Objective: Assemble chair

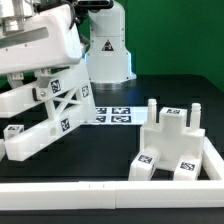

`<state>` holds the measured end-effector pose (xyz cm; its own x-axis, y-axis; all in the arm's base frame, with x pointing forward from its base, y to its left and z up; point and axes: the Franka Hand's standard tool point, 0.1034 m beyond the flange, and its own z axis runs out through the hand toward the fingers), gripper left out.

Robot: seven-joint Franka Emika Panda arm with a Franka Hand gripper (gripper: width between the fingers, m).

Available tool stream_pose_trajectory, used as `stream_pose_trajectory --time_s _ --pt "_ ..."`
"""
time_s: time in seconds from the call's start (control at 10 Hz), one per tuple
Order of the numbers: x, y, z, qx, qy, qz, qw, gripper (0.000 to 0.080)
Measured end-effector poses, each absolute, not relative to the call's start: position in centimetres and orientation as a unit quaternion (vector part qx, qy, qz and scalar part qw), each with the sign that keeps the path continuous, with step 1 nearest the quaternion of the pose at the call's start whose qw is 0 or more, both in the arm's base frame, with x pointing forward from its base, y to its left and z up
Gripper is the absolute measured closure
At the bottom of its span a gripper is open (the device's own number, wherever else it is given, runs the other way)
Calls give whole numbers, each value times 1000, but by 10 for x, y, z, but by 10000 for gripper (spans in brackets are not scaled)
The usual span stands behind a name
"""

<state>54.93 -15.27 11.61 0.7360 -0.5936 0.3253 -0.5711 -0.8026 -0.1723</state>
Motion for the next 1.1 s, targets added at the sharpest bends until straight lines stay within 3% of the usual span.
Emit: stream_pose_trajectory --time_s 0.3,0.5,0.6,0.9,1.1 --pt "549 -173 112 -942 230 -240 -52 512" --pt "559 -176 114 -958 145 -238 -72 512" --pt "558 -166 111 -964 138 -219 -56 512" --pt "558 -160 107 -963 149 -217 -52 512" --pt "567 -121 98 -961 214 -174 -7 512"
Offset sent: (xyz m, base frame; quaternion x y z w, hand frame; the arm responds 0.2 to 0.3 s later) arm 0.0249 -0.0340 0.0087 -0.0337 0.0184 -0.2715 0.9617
